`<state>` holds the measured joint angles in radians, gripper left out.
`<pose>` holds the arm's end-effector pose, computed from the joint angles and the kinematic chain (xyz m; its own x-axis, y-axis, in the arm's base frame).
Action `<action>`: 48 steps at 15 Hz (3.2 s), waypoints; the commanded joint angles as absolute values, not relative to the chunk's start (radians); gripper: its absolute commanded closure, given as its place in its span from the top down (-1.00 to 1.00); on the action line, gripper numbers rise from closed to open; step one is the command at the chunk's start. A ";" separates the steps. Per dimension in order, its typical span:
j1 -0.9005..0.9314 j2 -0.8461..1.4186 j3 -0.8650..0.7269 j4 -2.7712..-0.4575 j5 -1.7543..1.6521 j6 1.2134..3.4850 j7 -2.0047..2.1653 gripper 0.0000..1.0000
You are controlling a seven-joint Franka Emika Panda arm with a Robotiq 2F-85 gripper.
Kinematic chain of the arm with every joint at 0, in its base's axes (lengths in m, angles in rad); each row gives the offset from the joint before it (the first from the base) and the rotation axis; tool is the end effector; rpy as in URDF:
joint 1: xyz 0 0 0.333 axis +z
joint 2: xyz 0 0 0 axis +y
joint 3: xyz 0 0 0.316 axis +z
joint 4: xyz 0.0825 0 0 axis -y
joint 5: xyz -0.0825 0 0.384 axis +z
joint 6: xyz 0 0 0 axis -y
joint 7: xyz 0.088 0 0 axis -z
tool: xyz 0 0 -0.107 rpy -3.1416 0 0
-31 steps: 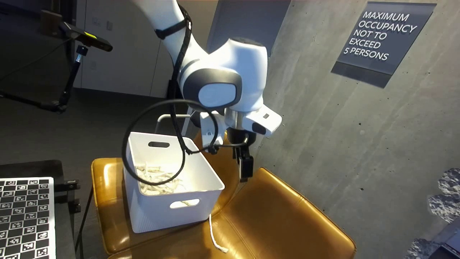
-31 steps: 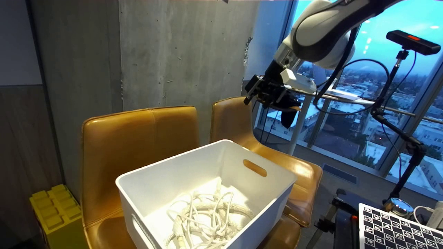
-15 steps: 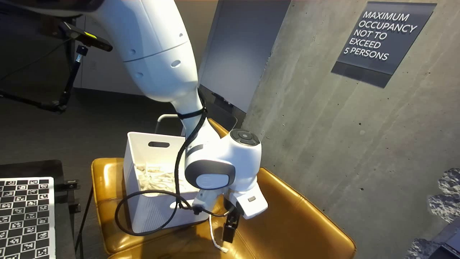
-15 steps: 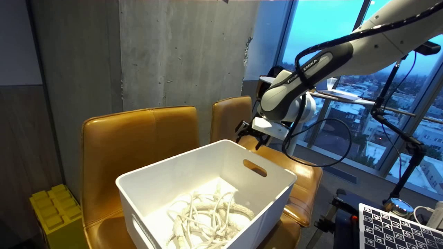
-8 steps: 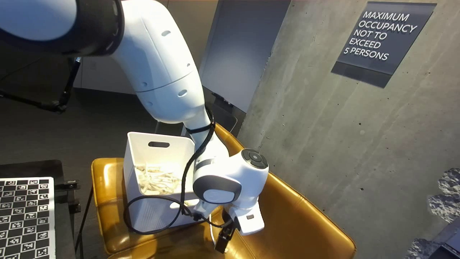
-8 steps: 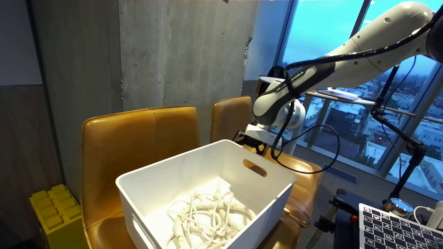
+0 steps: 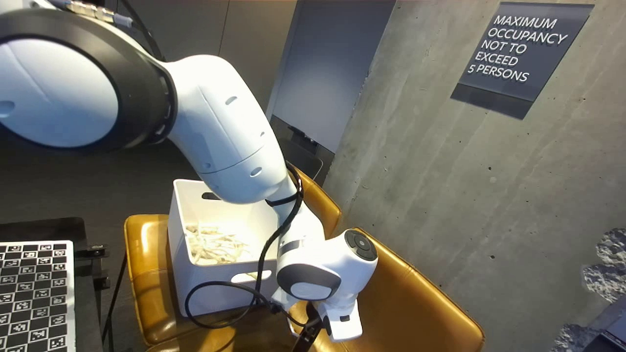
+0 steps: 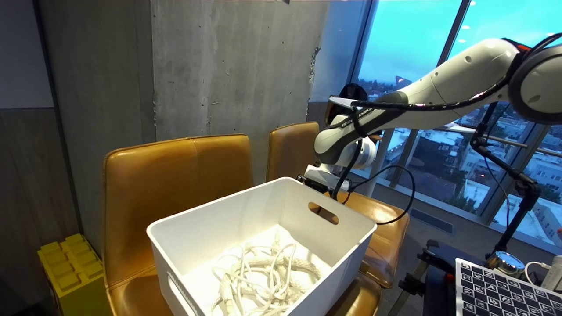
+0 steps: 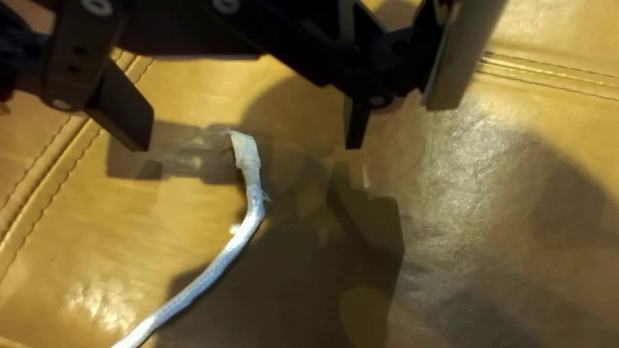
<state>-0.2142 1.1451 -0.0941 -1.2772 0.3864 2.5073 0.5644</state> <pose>0.7037 -0.2095 0.0568 0.4422 -0.8965 -0.0284 -0.8842 -0.4304 -0.1816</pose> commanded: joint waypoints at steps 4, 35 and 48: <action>-0.232 1.295 -0.049 -1.041 0.399 2.394 0.603 1.00; -0.114 0.823 0.007 -1.247 0.377 2.275 0.378 -0.95; 0.005 0.211 0.079 -1.689 0.418 2.177 0.345 -0.95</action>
